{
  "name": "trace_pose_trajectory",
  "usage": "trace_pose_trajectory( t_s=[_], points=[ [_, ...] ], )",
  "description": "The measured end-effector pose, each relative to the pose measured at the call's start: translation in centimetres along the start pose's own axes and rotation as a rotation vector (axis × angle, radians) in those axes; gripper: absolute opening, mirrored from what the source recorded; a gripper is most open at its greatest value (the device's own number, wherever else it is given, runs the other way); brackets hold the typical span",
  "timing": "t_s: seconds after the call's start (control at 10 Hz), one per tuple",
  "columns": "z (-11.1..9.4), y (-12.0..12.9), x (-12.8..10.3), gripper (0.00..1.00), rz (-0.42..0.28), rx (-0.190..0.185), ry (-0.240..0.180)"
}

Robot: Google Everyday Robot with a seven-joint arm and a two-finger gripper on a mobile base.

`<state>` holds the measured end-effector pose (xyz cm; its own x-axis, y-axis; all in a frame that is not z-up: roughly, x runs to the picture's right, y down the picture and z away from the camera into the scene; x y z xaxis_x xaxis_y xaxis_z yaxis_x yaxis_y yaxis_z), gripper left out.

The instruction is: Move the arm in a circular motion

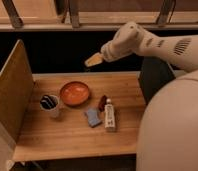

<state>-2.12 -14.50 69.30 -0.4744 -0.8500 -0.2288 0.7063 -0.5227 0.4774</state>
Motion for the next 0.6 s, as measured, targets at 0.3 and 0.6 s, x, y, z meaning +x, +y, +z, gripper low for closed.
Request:
trace_pose_trajectory(
  t_s=[0.3, 0.6],
  points=[
    [0.9, -7.7, -1.0, 0.8, -0.064, 0.162, -0.042],
    [-2.1, -12.3, -4.4, 0.8, -0.084, 0.252, -0.06]
  ],
)
